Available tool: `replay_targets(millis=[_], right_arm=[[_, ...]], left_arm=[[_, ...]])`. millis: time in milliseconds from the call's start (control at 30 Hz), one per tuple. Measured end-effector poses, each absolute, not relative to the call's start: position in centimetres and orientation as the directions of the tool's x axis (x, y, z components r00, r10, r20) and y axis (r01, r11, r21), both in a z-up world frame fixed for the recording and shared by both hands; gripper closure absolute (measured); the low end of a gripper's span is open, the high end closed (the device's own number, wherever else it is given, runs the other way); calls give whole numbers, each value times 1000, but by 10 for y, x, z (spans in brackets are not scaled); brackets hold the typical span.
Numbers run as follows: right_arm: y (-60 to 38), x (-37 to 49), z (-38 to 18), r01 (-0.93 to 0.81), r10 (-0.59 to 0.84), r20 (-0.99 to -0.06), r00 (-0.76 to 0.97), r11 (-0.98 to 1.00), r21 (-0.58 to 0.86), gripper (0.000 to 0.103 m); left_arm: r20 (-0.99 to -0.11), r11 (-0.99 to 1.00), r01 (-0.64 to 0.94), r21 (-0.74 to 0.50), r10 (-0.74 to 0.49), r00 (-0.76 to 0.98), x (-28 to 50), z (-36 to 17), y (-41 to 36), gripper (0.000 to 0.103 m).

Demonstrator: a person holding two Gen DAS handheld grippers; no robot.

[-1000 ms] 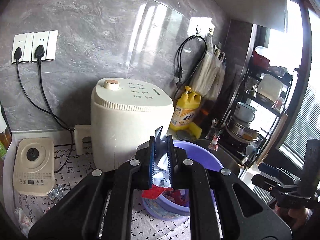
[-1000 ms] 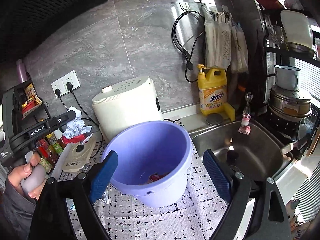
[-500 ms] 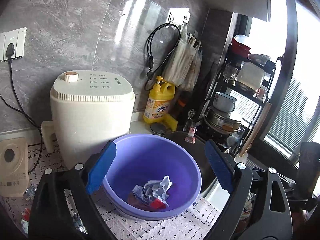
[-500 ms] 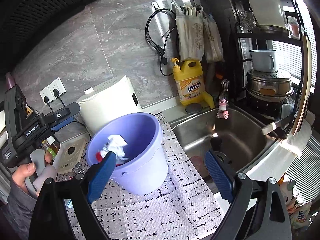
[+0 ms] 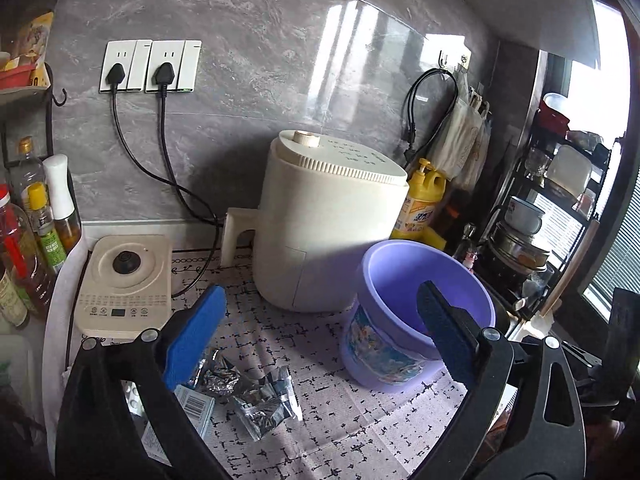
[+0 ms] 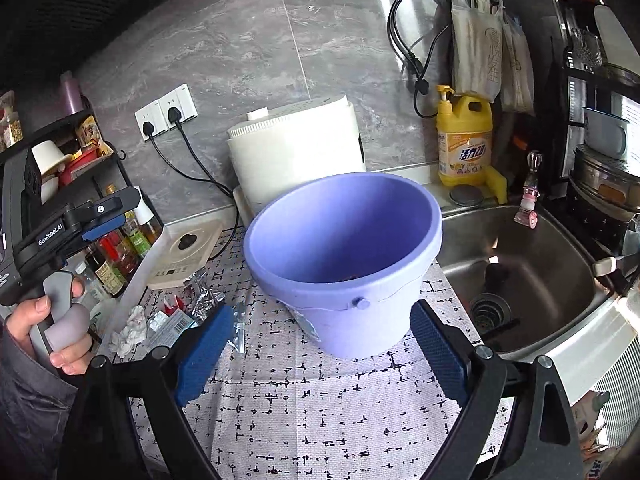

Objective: Collect trash
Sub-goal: 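Move the left tool to the white tissues while the right tool approaches the foil wrappers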

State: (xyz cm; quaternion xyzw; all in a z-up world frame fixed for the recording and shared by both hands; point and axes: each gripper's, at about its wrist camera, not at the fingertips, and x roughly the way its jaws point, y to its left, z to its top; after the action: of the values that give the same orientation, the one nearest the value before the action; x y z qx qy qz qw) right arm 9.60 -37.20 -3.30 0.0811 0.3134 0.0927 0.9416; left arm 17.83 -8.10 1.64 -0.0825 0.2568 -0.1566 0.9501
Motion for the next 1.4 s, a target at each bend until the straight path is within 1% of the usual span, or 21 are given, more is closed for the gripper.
replay_targets(millis=[400, 600, 667, 1033, 1067, 1167, 1200, 1267, 1333, 1400], right_arm=[[-303, 105, -54, -285, 348, -597, 723, 937, 202, 15], [-274, 109, -61, -355, 389, -611, 690, 917, 182, 10], [-265, 111, -64, -372, 398, -616, 680, 911, 179, 8], [-231, 121, -91, -421, 424, -667, 613, 889, 178, 8], [-230, 122, -93, -423, 424, -670, 609, 888, 178, 8], [-226, 125, -99, -429, 429, -679, 596, 885, 182, 8], [-225, 126, -101, -435, 435, -680, 590, 881, 187, 10], [-223, 128, -104, -443, 442, -687, 577, 876, 192, 18], [-221, 129, -108, -445, 438, -695, 570, 876, 187, 18], [-219, 131, -112, -444, 435, -703, 563, 876, 186, 22]], left_arm=[[-510, 972, 17, -235, -139, 849, 131, -12, 10, 8], [-552, 968, -104, -228, -41, 833, 107, -37, 44, 8], [-560, 963, -134, -234, -21, 828, 99, -45, 55, 8], [-601, 938, -253, -235, 65, 797, 69, -82, 91, 8], [-604, 936, -260, -236, 69, 794, 68, -84, 93, 9], [-625, 930, -278, -241, 70, 778, 67, -95, 99, 22], [-634, 927, -281, -250, 63, 771, 68, -99, 101, 27], [-654, 921, -295, -256, 60, 754, 73, -109, 105, 34], [-668, 917, -306, -255, 61, 742, 78, -118, 107, 39], [-682, 919, -308, -248, 61, 729, 84, -125, 108, 46]])
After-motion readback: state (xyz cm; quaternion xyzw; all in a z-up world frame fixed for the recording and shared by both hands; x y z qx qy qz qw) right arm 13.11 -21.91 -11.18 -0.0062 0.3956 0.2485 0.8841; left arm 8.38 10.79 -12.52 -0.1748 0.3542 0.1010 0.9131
